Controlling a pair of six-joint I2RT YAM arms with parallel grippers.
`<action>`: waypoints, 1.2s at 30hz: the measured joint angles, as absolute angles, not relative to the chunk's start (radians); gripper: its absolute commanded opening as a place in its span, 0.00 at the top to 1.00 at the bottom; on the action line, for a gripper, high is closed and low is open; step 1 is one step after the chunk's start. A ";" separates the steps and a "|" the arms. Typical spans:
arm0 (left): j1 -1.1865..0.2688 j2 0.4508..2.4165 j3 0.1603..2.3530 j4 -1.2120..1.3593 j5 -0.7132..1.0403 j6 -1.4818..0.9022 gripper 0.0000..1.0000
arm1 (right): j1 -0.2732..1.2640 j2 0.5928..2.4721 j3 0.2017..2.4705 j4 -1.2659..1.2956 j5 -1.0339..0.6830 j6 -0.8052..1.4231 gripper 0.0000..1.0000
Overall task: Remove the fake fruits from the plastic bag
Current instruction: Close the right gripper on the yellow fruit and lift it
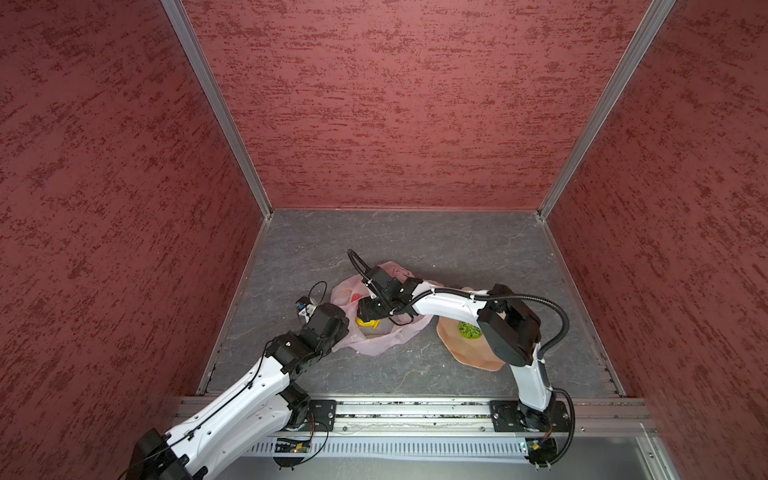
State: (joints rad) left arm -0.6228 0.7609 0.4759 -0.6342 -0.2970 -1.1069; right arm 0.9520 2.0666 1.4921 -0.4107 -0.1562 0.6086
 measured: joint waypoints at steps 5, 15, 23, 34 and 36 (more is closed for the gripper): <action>-0.623 0.777 0.511 -0.626 -0.323 -1.083 1.00 | 0.952 2.035 1.473 -0.441 -0.166 0.590 0.80; -0.623 0.804 0.529 -0.591 -0.352 -1.056 1.00 | 0.952 1.958 1.473 -0.519 -0.177 0.548 0.81; -0.623 0.813 0.540 -0.567 -0.373 -1.042 1.00 | 0.952 1.901 1.473 -0.592 -0.171 0.530 0.81; -0.623 0.853 0.543 -0.531 -0.368 -1.038 1.00 | 0.952 1.812 1.523 -0.683 -0.157 0.500 0.82; -0.623 0.853 0.543 -0.528 -0.368 -1.038 1.00 | 0.952 1.809 1.551 -0.692 -0.155 0.493 0.82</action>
